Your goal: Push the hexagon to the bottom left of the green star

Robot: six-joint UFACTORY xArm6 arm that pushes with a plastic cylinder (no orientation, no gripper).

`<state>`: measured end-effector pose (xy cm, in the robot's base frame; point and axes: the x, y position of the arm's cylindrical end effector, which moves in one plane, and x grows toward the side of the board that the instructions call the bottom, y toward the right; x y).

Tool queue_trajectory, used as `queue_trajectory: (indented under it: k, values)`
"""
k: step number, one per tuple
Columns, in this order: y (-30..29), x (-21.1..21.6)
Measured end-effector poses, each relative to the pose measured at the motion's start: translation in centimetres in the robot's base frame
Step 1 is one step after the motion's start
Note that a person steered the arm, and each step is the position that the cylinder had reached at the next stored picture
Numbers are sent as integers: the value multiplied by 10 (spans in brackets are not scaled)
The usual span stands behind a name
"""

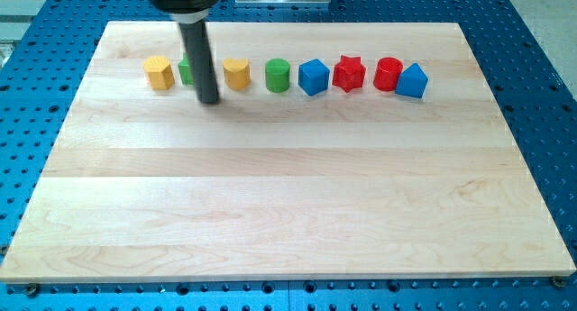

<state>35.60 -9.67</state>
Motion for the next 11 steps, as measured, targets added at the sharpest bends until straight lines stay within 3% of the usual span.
queue_trajectory:
  k: [1,2,3,4,5,6,8,10,11]
  values:
    - [26,-32]
    - [17,-38]
    - [-61,29]
    - [-141,45]
    - [-162,-1]
    - [-130,-57]
    - [-101,29]
    - [-115,-85]
    - [-71,-71]
